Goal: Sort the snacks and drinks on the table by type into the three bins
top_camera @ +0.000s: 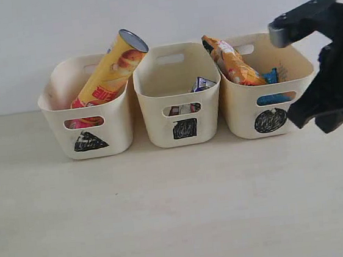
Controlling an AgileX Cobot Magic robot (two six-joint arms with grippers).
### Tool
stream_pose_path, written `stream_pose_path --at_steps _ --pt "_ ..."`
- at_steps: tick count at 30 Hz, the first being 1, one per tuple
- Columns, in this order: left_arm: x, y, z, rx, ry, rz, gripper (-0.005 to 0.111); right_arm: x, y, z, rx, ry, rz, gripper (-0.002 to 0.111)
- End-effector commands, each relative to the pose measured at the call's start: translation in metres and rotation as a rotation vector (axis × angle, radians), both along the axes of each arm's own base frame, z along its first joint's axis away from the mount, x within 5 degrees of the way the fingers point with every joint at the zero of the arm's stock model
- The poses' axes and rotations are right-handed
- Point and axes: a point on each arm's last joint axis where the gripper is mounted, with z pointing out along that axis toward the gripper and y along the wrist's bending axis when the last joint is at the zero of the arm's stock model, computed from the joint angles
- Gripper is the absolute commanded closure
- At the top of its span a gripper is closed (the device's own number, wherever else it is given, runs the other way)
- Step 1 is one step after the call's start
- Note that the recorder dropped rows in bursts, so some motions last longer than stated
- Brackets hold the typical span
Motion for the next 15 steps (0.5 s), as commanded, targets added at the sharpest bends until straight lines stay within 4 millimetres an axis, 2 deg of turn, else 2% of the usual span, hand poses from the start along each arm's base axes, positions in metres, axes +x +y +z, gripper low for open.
stream_pose_path --at_steps 1,7,15 --pt "0.000 0.000 -0.001 0.001 -0.002 0.002 0.102 -0.007 -0.025 -0.001 0.033 -0.011 -0.148 0.109" --pt "0.000 0.000 -0.001 0.001 -0.002 0.002 0.102 -0.018 -0.050 -0.004 0.053 -0.026 -0.271 0.109" --pt "0.000 0.000 -0.001 0.001 -0.002 0.002 0.102 -0.029 -0.057 0.007 0.095 -0.092 -0.327 0.109"
